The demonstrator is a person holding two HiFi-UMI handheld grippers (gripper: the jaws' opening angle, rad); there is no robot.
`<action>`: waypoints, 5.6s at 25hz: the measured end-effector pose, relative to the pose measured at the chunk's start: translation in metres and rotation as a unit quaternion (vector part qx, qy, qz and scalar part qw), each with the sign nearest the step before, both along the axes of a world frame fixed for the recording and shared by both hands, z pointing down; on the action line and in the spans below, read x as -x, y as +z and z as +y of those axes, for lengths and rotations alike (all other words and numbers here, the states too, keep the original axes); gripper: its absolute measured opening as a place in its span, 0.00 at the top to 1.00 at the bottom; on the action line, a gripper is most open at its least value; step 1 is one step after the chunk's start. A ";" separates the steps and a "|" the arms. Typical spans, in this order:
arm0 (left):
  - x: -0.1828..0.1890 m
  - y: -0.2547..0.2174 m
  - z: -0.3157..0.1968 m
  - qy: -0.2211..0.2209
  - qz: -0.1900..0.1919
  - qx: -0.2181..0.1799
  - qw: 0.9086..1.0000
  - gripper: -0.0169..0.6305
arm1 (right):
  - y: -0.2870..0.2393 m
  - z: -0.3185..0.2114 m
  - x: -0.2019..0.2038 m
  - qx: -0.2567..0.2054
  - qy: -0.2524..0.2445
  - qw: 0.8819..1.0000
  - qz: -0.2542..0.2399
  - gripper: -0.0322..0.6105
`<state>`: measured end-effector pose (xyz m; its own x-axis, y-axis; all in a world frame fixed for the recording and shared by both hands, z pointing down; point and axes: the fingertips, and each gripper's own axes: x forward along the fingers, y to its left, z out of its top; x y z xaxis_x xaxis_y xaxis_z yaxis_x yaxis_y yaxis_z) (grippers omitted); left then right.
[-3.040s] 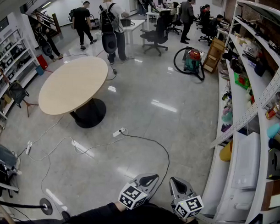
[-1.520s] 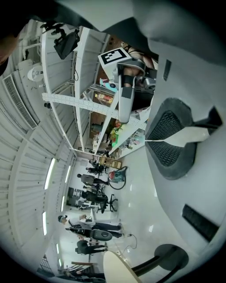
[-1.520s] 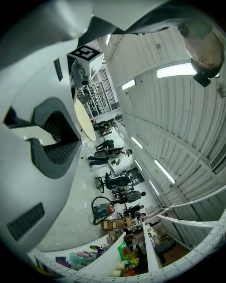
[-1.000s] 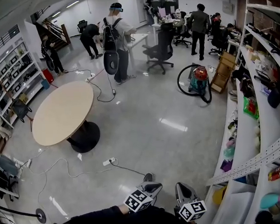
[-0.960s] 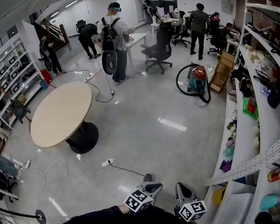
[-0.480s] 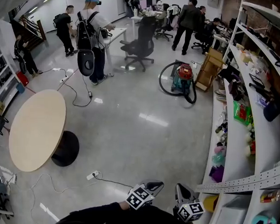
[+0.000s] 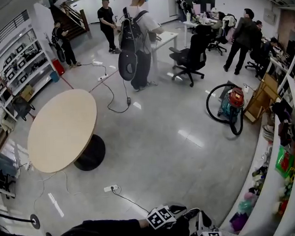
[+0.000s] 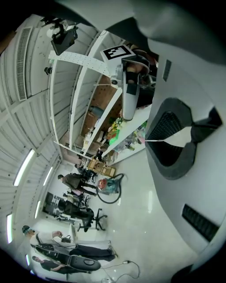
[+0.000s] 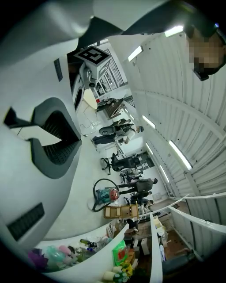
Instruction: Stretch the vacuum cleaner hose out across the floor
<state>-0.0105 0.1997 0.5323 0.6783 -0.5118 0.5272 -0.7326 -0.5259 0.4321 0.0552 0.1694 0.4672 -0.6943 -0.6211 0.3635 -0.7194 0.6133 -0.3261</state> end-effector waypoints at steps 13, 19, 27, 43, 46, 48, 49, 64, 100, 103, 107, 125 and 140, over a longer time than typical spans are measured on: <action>-0.034 -0.038 -0.201 -0.117 -0.071 -0.060 0.989 0.94 | -0.004 -0.212 -0.012 -0.032 -0.144 0.988 -0.045 0.94; -0.032 -0.025 -0.261 -0.144 -0.068 -0.021 0.987 0.94 | 0.012 -0.278 -0.023 -0.002 -0.144 0.989 -0.043 0.94; -0.014 -0.004 -0.397 -0.076 -0.037 -0.015 0.996 0.94 | 0.032 -0.403 -0.008 0.005 -0.086 0.996 -0.007 0.94; 0.092 0.006 -0.657 0.018 0.004 -0.016 1.000 0.94 | 0.034 -0.642 0.086 0.021 0.011 0.999 0.039 0.94; 0.101 0.008 -0.692 0.001 -0.003 -0.013 1.000 0.94 | 0.048 -0.682 0.102 0.041 -0.007 0.999 0.024 0.94; 0.104 0.008 -0.715 -0.018 -0.008 -0.009 1.000 0.94 | 0.049 -0.712 0.111 0.042 -0.034 0.998 0.019 0.94; 0.106 0.009 -0.727 -0.031 -0.013 -0.007 0.999 0.94 | 0.048 -0.729 0.114 0.039 -0.048 0.998 0.013 0.94; 0.057 -0.012 -0.962 -0.157 -0.061 -0.021 0.985 0.94 | 0.031 -0.986 0.052 0.005 -0.135 0.990 -0.028 0.94; 0.090 0.164 -1.581 0.079 -0.127 -0.035 0.988 0.89 | 0.174 -1.476 0.073 0.128 0.068 0.989 -0.020 0.94; 0.089 0.201 -1.601 0.071 -0.133 -0.010 0.989 0.83 | 0.203 -1.501 0.068 0.127 0.075 0.989 -0.031 0.94; 0.083 0.280 -1.619 0.092 -0.171 0.023 0.981 0.74 | 0.244 -1.503 0.047 0.146 0.104 0.983 -0.033 0.94; 0.129 0.550 -1.744 0.097 -0.343 0.074 0.932 0.55 | 0.360 -1.484 0.027 0.188 0.099 0.977 -0.027 0.94; 0.110 0.572 -1.750 0.202 -0.387 0.061 0.898 0.70 | 0.367 -1.467 0.032 0.204 0.090 0.975 -0.022 0.94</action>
